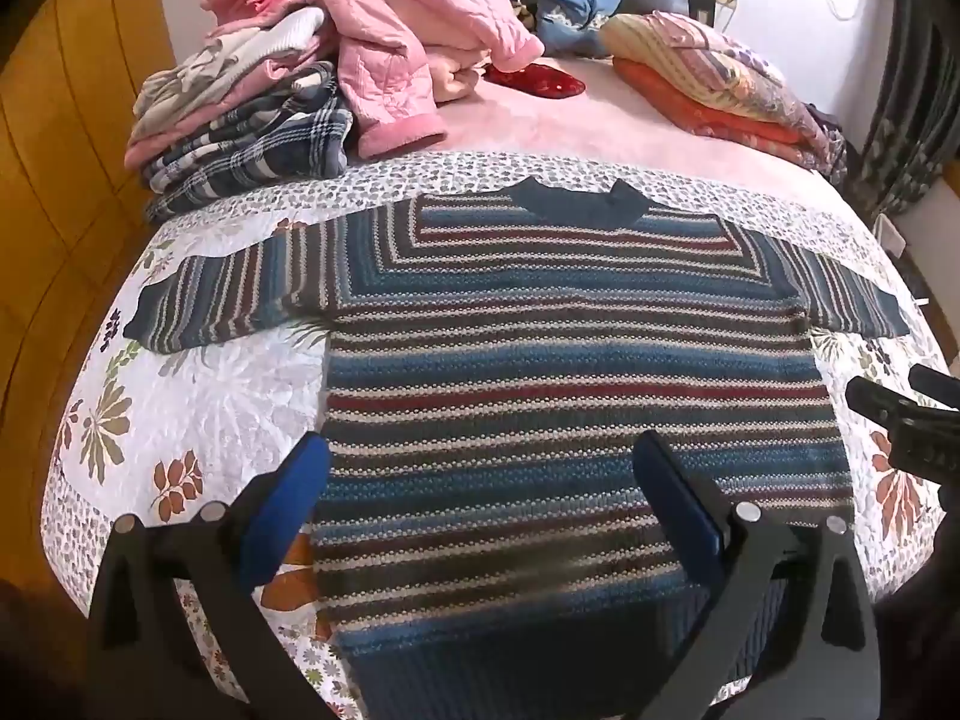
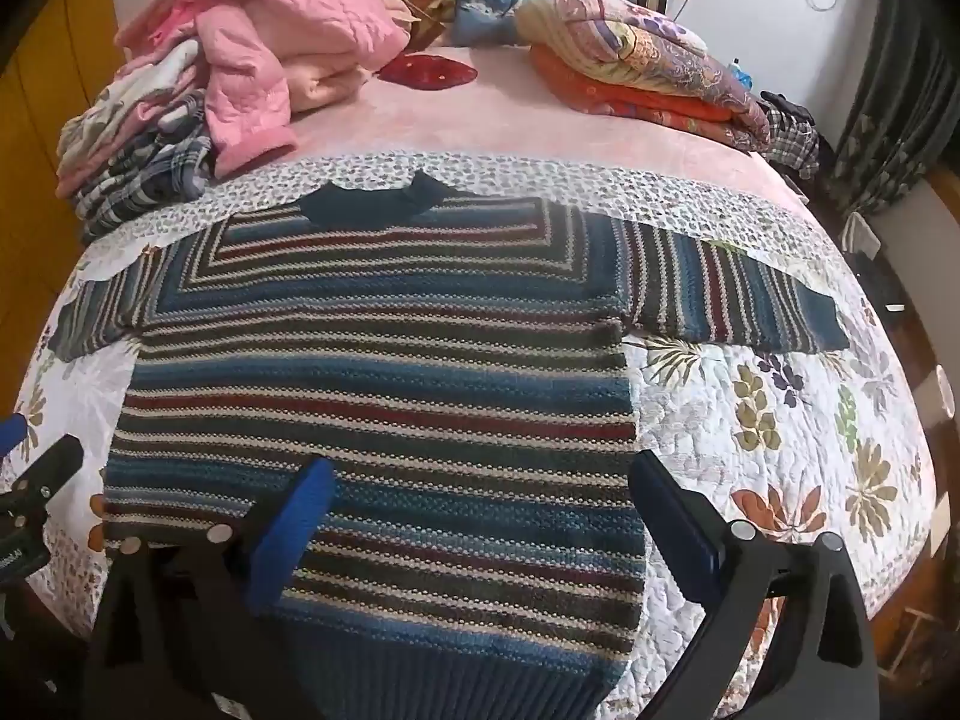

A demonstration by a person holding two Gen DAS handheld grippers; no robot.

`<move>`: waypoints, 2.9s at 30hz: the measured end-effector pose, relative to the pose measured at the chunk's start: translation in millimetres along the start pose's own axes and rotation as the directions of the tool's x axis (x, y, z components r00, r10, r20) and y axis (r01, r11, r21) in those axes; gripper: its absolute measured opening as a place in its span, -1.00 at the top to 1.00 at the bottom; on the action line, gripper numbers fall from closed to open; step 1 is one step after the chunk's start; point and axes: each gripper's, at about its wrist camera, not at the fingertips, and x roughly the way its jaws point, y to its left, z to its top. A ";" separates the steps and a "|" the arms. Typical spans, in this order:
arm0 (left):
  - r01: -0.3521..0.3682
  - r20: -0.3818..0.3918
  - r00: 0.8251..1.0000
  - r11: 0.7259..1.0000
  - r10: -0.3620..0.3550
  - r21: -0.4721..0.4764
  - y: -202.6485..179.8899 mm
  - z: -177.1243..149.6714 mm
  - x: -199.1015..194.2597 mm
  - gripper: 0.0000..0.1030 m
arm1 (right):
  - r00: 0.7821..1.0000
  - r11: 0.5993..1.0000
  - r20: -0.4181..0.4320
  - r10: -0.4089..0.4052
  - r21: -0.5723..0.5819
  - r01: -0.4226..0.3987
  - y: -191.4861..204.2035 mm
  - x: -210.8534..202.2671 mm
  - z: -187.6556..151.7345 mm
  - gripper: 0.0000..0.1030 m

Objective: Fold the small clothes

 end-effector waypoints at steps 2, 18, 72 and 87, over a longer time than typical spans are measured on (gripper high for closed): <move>-0.003 -0.001 1.000 1.000 0.003 -0.001 -0.4 -0.4 0.4 -0.94 | 1.000 1.000 0.000 0.005 -0.003 -0.005 -2.7 2.9 0.9 -0.92; -0.015 0.030 0.999 1.000 0.015 0.014 -3.9 -0.1 -3.8 -0.94 | 1.000 1.000 0.007 0.016 0.010 -0.016 -3.6 1.0 1.5 -0.92; -0.032 0.061 0.998 0.999 0.031 0.023 -6.4 0.5 -10.8 -0.94 | 0.999 0.999 0.023 0.040 0.009 -0.040 -1.3 -1.5 2.4 -0.92; -0.029 0.033 0.999 0.999 0.028 0.019 -8.9 6.8 -2.0 -0.94 | 0.999 0.999 0.017 0.051 0.016 -0.052 -18.6 5.4 22.8 -0.92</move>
